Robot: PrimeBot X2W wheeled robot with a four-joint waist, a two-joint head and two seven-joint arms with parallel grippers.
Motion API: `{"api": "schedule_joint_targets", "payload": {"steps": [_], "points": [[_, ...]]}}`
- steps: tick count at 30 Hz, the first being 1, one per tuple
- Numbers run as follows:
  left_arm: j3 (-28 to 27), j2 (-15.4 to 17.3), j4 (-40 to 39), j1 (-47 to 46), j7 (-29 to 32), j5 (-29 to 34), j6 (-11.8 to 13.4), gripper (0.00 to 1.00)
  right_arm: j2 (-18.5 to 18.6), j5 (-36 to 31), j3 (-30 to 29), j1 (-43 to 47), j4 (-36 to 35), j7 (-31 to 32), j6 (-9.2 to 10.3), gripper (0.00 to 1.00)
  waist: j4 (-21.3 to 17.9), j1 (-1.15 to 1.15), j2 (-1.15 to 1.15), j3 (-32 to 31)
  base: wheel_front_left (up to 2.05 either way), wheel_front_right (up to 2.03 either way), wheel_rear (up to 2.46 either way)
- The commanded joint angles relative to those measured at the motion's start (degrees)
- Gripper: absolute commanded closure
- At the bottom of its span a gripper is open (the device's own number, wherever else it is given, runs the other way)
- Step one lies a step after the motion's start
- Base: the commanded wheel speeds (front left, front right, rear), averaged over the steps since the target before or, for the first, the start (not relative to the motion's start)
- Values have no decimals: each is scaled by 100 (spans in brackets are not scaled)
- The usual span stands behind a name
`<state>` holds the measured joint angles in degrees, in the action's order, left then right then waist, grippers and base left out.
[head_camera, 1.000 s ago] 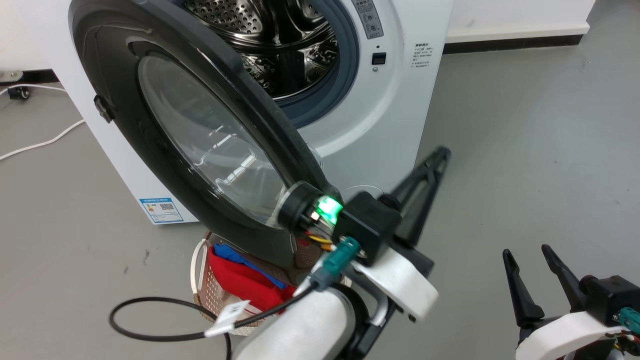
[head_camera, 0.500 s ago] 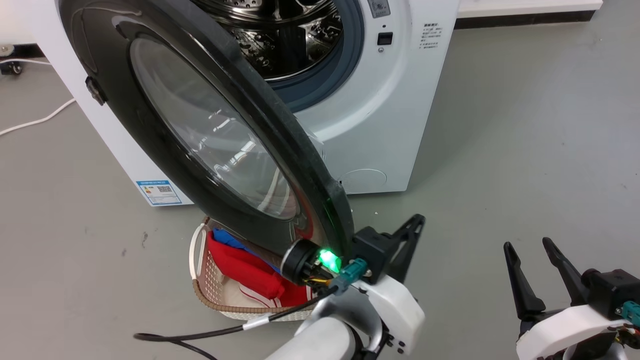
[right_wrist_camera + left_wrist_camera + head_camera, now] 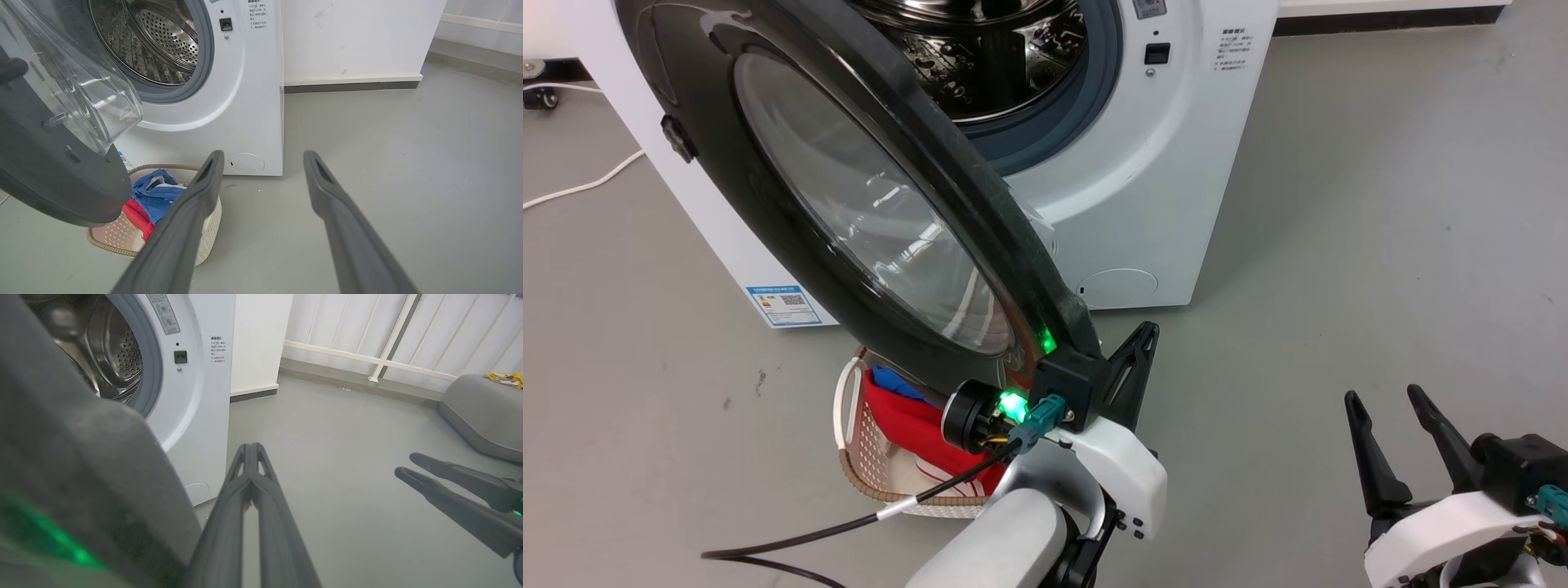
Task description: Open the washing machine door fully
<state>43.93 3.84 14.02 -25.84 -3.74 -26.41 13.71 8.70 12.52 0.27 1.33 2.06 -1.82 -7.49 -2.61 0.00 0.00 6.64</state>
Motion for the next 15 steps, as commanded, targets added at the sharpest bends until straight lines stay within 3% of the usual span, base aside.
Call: {"api": "schedule_joint_targets", "payload": {"steps": [1,15], "points": [[-75,73,25,46,-40,-17,54,100,-8,28,-2,-64,13,-23,-1,0,10,0,0,-7,0,0,0],[-258,434,-382,532,-74,-94,411,100,-51,45,-51,-6,80,58,-1,0,322,0,0,-134,0,0,0]]}}
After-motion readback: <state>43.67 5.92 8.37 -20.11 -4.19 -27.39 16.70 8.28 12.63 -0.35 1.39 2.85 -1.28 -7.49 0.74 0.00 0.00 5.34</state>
